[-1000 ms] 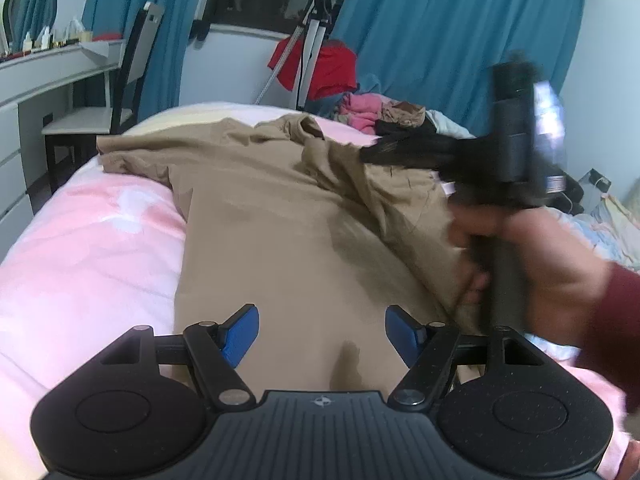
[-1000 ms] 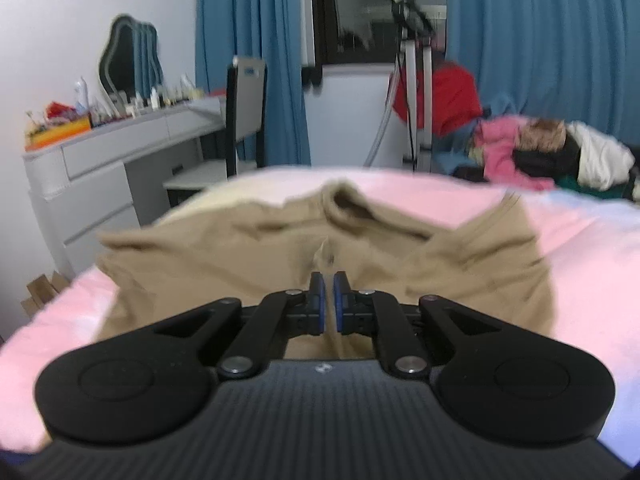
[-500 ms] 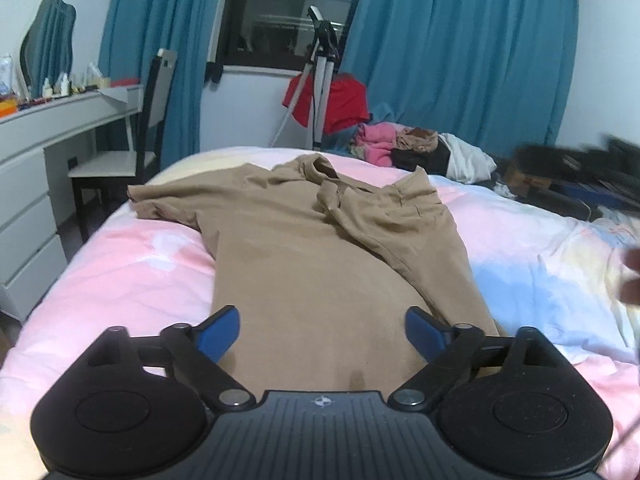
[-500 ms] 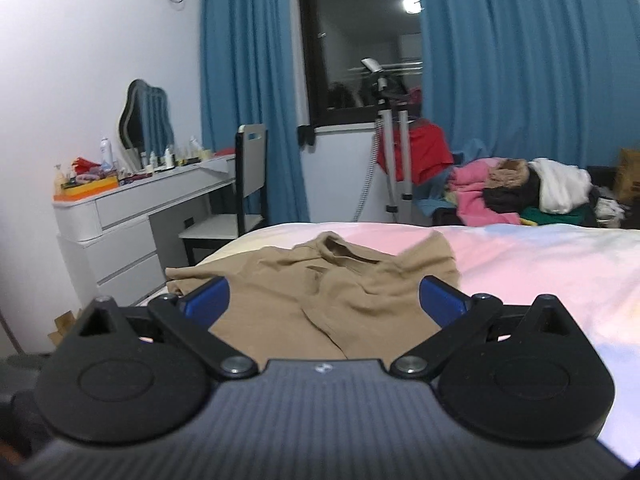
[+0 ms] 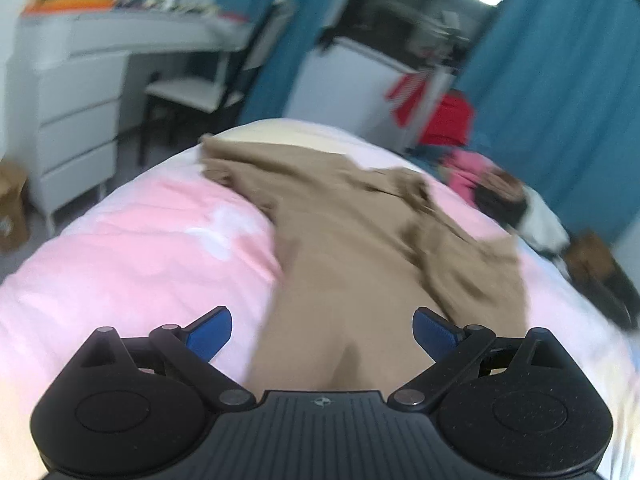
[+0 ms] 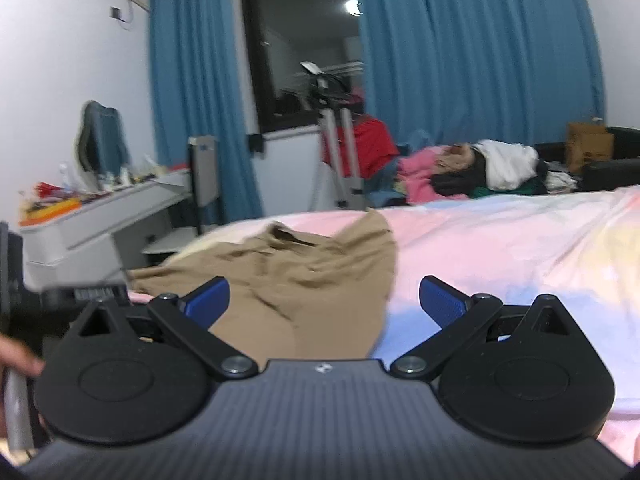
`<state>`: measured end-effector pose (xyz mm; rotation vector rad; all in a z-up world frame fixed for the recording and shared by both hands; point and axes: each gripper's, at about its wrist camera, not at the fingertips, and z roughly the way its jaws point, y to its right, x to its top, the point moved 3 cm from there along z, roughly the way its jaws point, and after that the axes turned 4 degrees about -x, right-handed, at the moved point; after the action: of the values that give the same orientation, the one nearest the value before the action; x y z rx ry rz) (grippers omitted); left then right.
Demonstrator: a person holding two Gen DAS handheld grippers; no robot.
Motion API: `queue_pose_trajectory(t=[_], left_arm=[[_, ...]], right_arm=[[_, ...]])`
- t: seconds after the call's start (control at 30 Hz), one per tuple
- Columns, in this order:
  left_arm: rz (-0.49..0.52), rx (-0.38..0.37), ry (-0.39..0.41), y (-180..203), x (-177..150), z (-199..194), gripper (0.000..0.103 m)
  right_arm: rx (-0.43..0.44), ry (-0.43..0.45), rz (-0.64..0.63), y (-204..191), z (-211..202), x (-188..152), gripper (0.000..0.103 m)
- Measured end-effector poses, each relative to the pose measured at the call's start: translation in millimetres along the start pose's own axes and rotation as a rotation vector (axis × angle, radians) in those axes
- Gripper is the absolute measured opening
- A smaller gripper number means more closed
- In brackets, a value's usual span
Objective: Fold clothes
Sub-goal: 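Grasp the shirt hem with the left gripper and fold it toward the collar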
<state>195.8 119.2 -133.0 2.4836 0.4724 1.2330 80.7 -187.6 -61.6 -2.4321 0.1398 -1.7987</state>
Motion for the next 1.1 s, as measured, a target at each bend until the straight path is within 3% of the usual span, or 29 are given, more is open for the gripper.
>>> queue_pose_trajectory(t=[0.07,0.17,0.3,0.4,0.5,0.6,0.7,0.73,0.87,1.0,1.1], left_arm=[[-0.076,0.024,-0.009,-14,16,23,0.094],[-0.268,-0.026,0.016,-46,35,55,0.093],[-0.341,-0.056,0.112,-61,60,82,0.092],[-0.281,-0.027,0.193,-55,79,99,0.086],[-0.228,0.059,0.233,-52,93,119,0.077],[-0.175,0.145,0.231,-49,104,134,0.058],[-0.1,0.198,0.234,-42,111,138,0.026],[-0.054,0.236,0.233,-37,113,138,0.01],[0.209,0.286,0.291,7,122,120,0.008],[0.393,0.23,0.345,74,119,98,0.007],[0.501,0.148,0.37,136,110,87,0.007]], right_arm=[[-0.011,-0.017,0.024,7,9,-3,0.103],[-0.017,-0.036,0.069,19,21,-6,0.103],[-0.005,-0.059,0.129,29,36,-9,0.103],[-0.012,-0.067,0.14,34,50,-13,0.103],[-0.021,-0.096,0.156,36,68,-18,0.103],[-0.018,-0.118,0.168,36,80,-23,0.103],[-0.009,-0.124,0.162,34,84,-24,0.103],[-0.006,-0.124,0.161,34,84,-24,0.103],[-0.002,-0.106,0.165,34,76,-20,0.103],[-0.011,-0.079,0.177,37,65,-13,0.103],[-0.024,-0.059,0.177,39,57,-8,0.103]])
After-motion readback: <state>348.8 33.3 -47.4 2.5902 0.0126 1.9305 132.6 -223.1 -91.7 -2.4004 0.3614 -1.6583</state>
